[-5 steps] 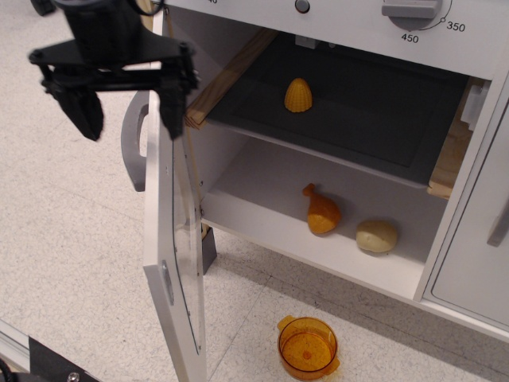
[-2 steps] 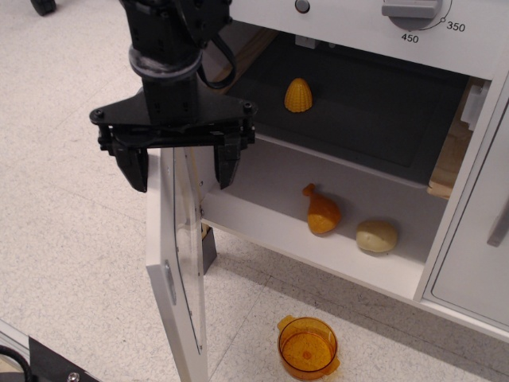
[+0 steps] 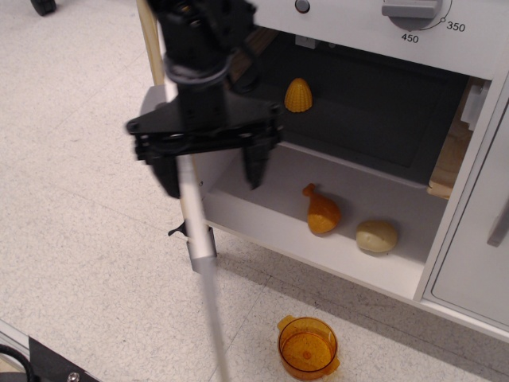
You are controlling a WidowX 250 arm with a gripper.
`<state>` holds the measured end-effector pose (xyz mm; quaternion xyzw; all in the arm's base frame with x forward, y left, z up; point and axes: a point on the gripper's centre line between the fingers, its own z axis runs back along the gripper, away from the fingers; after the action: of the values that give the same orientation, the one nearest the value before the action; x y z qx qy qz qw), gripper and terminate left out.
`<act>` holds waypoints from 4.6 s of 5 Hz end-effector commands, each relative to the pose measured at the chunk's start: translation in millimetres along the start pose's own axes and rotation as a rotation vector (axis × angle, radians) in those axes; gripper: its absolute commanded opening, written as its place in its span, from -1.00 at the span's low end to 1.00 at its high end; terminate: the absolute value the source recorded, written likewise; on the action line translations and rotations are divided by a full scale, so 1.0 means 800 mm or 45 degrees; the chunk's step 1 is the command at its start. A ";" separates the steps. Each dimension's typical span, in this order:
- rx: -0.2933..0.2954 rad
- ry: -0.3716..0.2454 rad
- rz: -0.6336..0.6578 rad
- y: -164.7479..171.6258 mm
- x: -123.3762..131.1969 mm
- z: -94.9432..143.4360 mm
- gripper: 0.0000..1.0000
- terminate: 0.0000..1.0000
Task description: Close oven
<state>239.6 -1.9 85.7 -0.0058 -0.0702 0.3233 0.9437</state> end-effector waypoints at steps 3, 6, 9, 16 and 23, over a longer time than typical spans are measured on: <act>-0.093 -0.099 0.071 -0.119 0.045 0.011 1.00 -1.00; -0.046 -0.103 -0.121 -0.064 0.034 0.086 1.00 -1.00; -0.009 -0.101 -0.591 0.005 -0.014 0.006 1.00 -1.00; -0.137 -0.308 -0.309 -0.172 0.071 -0.076 1.00 -1.00; -0.029 -0.220 -0.296 -0.142 0.068 -0.076 1.00 -1.00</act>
<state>340.2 -60.5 10.0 0.0350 -0.1222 0.2072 0.9700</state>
